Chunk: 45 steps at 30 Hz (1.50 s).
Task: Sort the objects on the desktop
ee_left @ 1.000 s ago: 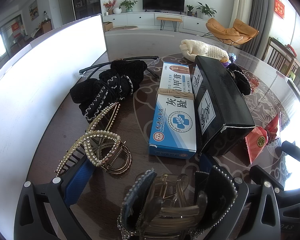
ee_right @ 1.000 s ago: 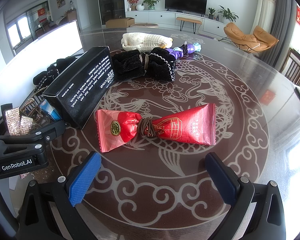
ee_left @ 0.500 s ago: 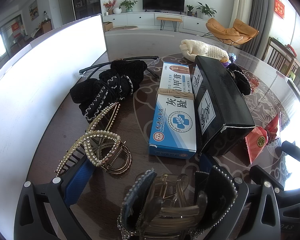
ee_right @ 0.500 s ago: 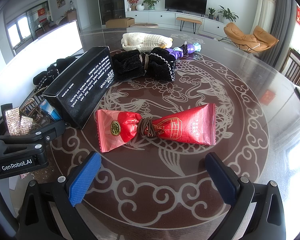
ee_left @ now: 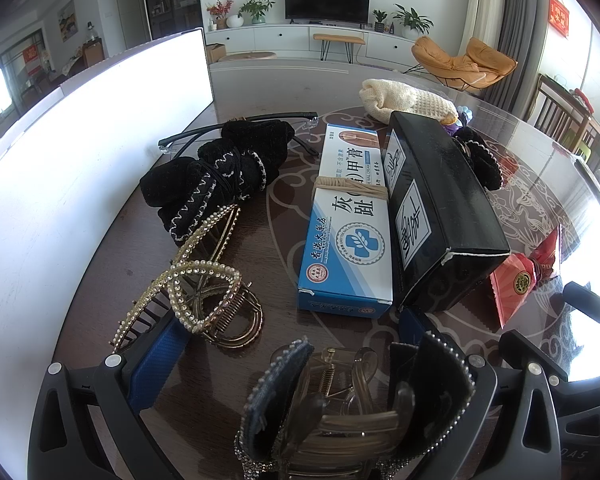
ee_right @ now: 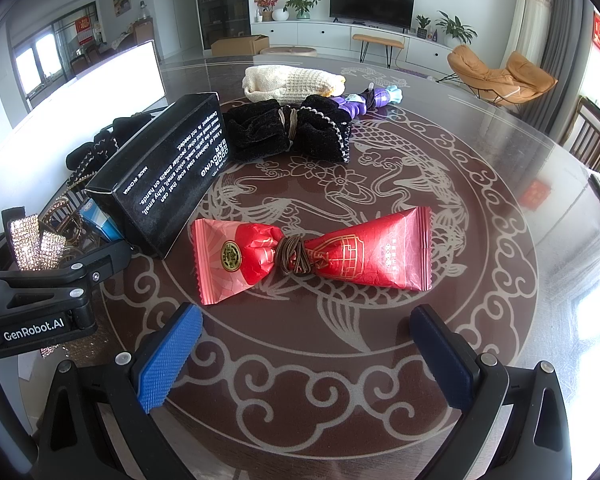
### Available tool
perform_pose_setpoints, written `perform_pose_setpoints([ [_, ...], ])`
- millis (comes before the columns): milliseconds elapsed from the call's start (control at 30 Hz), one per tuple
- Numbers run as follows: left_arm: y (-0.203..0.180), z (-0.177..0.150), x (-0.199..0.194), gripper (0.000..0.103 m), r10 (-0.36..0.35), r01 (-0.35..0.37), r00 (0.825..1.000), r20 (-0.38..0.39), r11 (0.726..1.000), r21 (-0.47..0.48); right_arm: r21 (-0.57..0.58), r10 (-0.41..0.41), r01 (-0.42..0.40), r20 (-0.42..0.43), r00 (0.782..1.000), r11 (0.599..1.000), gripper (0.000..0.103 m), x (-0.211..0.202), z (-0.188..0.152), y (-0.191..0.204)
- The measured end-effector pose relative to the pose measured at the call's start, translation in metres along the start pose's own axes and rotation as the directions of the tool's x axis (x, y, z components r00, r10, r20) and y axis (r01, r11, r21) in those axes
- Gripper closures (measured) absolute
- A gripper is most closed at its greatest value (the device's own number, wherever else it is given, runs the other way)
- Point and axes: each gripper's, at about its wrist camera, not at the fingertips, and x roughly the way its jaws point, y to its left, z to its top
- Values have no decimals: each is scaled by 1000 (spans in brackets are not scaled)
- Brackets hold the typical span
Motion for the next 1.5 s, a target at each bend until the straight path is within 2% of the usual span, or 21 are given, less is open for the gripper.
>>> perform_pose_setpoints([
  [1100,0,-1,-1,0,-6,6,1000,-7,1000,8,0,1,-1,0,1000,1000,0,0,0,0],
  [1200,7,-16,-12,0,-32,33,999,-17,999,42,0,1,-1,0,1000,1000,0,0,0,0],
  [1367,32,-38,-28,0,6,-6,1000,-17,1000,-19,0,1,-1,0,1000,1000,0,0,0,0],
  [1500,36,-38,-25,0,26,-27,999,-20,999,-41,0,1,-1,0,1000,1000,0,0,0,0],
])
